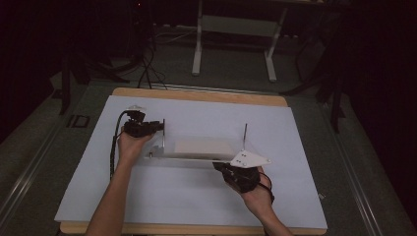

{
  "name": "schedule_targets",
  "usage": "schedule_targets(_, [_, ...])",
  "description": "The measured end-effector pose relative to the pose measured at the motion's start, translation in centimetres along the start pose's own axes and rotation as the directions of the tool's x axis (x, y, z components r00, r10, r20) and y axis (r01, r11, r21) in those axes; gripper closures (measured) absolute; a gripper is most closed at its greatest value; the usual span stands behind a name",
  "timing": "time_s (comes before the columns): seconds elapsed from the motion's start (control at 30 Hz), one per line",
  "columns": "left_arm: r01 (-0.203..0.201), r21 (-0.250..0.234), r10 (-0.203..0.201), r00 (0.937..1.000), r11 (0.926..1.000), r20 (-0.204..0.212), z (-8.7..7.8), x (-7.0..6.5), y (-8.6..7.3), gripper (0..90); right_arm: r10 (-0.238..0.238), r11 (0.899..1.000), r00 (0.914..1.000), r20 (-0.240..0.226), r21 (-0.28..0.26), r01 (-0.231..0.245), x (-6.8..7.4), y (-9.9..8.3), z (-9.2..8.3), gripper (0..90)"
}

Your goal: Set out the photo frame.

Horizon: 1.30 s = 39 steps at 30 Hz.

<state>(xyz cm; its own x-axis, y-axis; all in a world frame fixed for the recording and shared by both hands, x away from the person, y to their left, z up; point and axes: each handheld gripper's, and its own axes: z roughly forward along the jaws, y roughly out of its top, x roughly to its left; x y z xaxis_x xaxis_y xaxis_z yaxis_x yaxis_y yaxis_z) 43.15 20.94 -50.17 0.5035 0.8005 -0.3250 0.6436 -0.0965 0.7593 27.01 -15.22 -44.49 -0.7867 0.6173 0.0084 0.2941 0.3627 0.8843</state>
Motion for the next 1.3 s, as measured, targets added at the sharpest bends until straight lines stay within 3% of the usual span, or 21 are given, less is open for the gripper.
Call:
schedule_targets(0.13, [-0.04,0.006,0.04,0.9991,0.9992,-0.011,-0.2,-0.5,0.1,67.0,0.006,1.0,1.0,0.001,-0.006,-0.006,-0.2,0.3,0.1,90.0])
schedule_targets(0.53, [-0.074,-0.046,0.074,0.9972,0.9962,-0.002,-1.9,-1.2,0.2,65.1,0.017,1.0,0.9998,0.012,-0.021,-0.016,-0.7,1.2,0.5,90.0])
schedule_targets(0.87, [-0.087,-0.096,0.088,0.9962,0.9916,0.003,-3.5,-1.6,0.1,63.9,0.023,0.999,0.9996,0.016,-0.034,-0.022,-1.1,2.0,0.5,90.0])
schedule_targets(1.3, [-0.101,-0.125,0.102,0.9947,0.9871,0.007,-4.6,-2.1,-0.1,62.6,0.02,0.999,0.9996,0.021,-0.042,-0.019,-1.5,3.0,0.8,90.0])
